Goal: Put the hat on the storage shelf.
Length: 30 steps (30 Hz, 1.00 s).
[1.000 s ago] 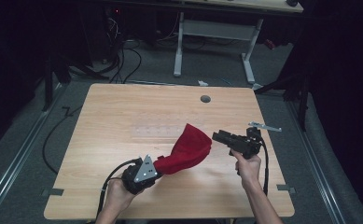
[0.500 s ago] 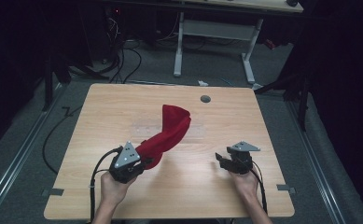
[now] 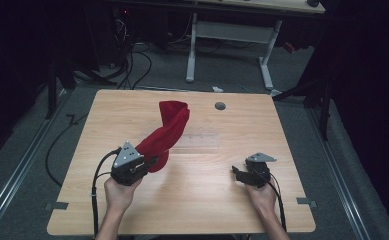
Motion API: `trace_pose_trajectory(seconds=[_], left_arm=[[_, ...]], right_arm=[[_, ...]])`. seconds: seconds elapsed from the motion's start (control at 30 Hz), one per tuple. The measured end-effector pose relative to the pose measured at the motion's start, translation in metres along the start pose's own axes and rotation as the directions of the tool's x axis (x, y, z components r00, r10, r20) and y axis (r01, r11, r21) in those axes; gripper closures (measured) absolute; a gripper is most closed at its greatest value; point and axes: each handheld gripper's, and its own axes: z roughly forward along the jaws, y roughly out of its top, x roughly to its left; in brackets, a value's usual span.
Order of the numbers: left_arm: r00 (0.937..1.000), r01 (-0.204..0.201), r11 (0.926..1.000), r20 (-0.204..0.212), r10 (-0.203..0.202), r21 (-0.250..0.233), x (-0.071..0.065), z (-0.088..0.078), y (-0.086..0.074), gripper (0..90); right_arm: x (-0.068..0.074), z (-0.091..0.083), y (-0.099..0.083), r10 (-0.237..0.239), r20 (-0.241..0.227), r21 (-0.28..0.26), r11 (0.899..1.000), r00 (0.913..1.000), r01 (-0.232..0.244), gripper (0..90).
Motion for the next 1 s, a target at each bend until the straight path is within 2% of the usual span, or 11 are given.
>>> trace_pose_trajectory(seconds=[0.37,0.5,0.53,0.8,1.0], left_arm=[[0.9993,0.029,0.998,-0.024,-0.03,-0.056,0.004,0.004,0.02,85.4],[0.9987,0.039,0.9946,-0.028,-0.042,-0.096,0.006,0.004,0.028,85.4],[0.9979,0.053,0.9929,-0.03,-0.057,-0.107,0.008,0.004,0.031,85.4],[0.9957,0.077,0.9896,-0.042,-0.083,-0.121,0.015,0.011,0.038,85.5],[0.9957,0.074,0.99,-0.047,-0.08,-0.12,0.015,0.019,0.046,85.5]], right_arm=[[0.002,0.0,0.0,-0.006,0.011,0.002,1.0,0.9999,0.006,36.6],[0.002,0.0,0.0,-0.004,0.01,0.002,1.0,0.9999,0.004,36.6],[0.002,0.0,0.0,-0.003,0.01,0.002,1.0,0.9999,0.003,36.6],[0.002,0.0,0.0,-0.006,0.011,0.001,1.0,0.9999,0.006,36.5],[0.002,0.0,0.0,-0.004,0.01,0.001,1.0,0.9999,0.004,36.3]])
